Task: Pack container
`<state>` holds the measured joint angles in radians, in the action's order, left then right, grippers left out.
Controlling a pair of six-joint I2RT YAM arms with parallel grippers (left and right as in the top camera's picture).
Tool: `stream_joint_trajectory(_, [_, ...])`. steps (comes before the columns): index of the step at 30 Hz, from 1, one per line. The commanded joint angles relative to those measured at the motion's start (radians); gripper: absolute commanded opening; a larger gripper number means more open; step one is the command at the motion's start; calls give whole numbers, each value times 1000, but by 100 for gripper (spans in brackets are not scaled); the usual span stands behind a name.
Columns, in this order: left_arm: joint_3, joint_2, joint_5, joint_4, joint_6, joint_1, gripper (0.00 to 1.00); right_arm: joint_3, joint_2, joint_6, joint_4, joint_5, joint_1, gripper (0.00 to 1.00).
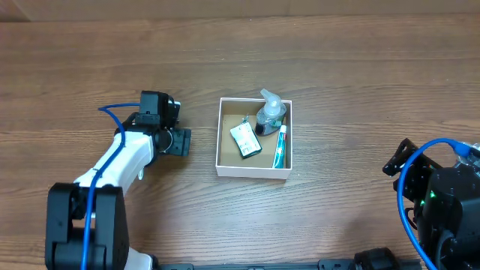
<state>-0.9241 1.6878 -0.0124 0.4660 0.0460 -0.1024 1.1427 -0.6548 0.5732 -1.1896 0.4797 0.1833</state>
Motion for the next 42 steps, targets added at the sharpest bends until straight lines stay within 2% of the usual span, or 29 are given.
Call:
stream_joint_trajectory(1, [7,63,31,-26,83,4,81,15,1,3,5,16,-4,100])
stream_joint_trajectory(5, [7,88,33,-43,93,4,79,15,1,3,5,16,-4,100])
stream_joint_trajectory(7, [7,91,36,-49,93,4,67,15,1,3,5,16,-4,100])
stream_joint_trajectory(9, [7,90,36,-52,93,4,47,15,1,3,5,16,-4,100])
stream_joint_trajectory(12, [7,90,36,-51,93,4,32,15,1,3,5,16,-4,100])
stream_joint_trajectory(15, [6,90,36,-49,88,4,30,15,1,3,5,16,-4,100])
stream_joint_trajectory(17, [0,88,36,-43,84,4,22,15,1,3,5,16,-4,100])
stream_joint_trajectory(19, [-13,80,36,-26,68,4,18,15,1,3,5,16,-4,100])
stream_joint_trajectory(25, [-106,45,39,80,27,4,17,15,1,3,5,16,-4,100])
stream_joint_trajectory(29, [-190,5,39,171,-20,-2,10,15,1,3,5,16,-4,100])
stream_joint_trajectory(32, [-234,-42,39,212,-39,-20,11,15,1,3,5,16,-4,100])
stream_joint_trajectory(33, [-244,-62,39,216,-40,-30,18,15,1,3,5,16,-4,100])
stream_joint_trajectory(35, [-245,-88,35,216,-48,-41,25,15,1,3,5,16,-4,100])
stream_joint_trajectory(36, [-243,-87,35,220,-54,-42,51,15,1,3,5,16,-4,100])
stream_joint_trajectory(37, [-236,-81,36,221,-55,-42,61,15,1,3,5,16,-4,100])
stream_joint_trajectory(39, [-209,-62,34,209,-54,-42,64,15,1,3,5,16,-4,100])
stream_joint_trajectory(42, [-163,4,35,158,-54,-42,61,15,1,3,5,16,-4,100])
